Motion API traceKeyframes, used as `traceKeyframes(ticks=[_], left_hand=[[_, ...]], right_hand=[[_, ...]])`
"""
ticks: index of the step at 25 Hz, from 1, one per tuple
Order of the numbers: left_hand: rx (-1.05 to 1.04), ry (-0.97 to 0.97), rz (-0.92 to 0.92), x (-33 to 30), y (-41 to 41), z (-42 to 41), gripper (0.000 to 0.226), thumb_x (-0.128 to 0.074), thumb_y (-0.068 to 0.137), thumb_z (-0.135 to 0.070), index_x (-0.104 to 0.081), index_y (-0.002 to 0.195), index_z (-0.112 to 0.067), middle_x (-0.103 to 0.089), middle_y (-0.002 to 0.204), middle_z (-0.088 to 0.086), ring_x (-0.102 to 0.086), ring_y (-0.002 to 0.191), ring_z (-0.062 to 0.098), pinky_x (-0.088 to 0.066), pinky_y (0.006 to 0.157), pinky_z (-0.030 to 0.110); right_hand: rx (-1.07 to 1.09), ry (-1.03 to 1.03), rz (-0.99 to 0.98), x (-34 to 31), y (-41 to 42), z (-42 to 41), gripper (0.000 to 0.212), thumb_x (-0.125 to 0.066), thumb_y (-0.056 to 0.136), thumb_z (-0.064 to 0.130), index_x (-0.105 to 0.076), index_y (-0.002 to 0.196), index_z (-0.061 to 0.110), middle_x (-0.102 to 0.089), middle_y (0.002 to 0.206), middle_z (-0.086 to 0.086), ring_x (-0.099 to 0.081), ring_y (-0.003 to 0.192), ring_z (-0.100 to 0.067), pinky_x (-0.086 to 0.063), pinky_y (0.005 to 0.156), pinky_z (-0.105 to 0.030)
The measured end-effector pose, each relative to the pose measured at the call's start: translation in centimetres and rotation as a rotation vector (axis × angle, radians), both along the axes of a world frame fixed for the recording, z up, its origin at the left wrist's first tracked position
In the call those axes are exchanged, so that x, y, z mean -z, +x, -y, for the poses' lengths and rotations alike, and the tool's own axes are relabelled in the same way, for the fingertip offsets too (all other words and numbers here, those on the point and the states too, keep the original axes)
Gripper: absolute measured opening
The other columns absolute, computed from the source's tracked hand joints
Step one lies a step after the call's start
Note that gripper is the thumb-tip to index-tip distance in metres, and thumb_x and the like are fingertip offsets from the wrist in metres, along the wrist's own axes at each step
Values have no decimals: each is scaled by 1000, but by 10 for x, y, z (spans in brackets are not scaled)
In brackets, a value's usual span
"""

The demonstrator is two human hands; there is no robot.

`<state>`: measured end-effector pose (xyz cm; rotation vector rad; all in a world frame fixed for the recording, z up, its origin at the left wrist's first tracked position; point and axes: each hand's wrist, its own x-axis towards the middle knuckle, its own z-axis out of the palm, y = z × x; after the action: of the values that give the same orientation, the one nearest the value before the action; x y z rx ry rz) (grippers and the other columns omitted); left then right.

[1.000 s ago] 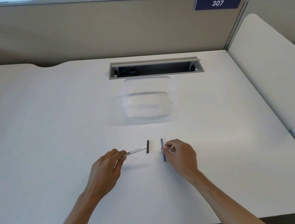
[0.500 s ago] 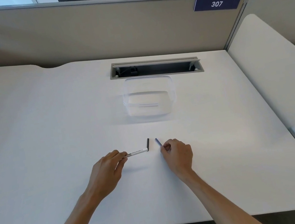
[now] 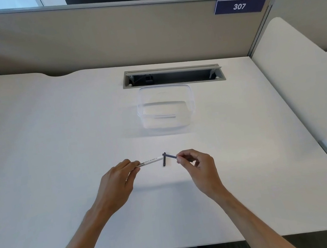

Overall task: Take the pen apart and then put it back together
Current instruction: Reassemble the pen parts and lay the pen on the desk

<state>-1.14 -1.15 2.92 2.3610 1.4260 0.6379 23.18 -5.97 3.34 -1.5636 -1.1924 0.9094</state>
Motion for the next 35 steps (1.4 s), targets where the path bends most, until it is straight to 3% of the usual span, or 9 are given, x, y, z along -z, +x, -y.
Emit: traceKeyframes(ticks=[12,16,18,23,29,35], left_hand=[[24,32,8,-8,1,1,33,-36,96,-39,-63,104,-23,-56,80,-10,-54,63,19,-48,53,37],[70,36,-7,-10,1,2,32,-37,96,-38,-64,105,-24,-57,81,-11,-52,62,19,-48,54,35],[91,32,-16,-11,3,3,32,-37,97,-38,-64,106,-24,-56,82,-12,-51,62,18,-47,56,32],[89,19,-13,-10,8,5,30,-38,97,-37,-63,107,-24,-55,81,-13,-51,62,17,-46,55,32],[75,9,-9,-11,12,7,22,-44,96,-31,-63,104,-24,-55,79,-11,-52,62,17,-46,53,34],[62,11,0,-10,16,8,22,-44,96,-31,-63,103,-24,-54,78,-11,-51,61,16,-45,52,32]], right_hand=[[-4,4,-9,-10,2,5,13,-67,91,15,-74,85,25,-74,84,14,-61,77,-5,-32,56,-24],[-59,6,5,-9,7,4,10,-65,93,20,-73,87,23,-70,84,18,-55,73,-5,-30,54,-18],[-61,-1,-12,-6,9,1,11,-64,94,21,-73,89,24,-70,91,16,-57,80,-9,-32,57,-18],[-105,-34,-126,0,5,0,25,-50,99,13,-73,103,22,-63,94,20,-55,84,-1,-37,71,-21],[168,-15,-356,0,-7,-2,14,-74,85,11,-70,96,18,-77,85,-1,-67,78,-13,-46,74,-31],[284,-19,-431,-1,-23,-3,4,-76,83,10,-75,83,13,-79,80,-5,-68,72,-10,-46,59,-19]])
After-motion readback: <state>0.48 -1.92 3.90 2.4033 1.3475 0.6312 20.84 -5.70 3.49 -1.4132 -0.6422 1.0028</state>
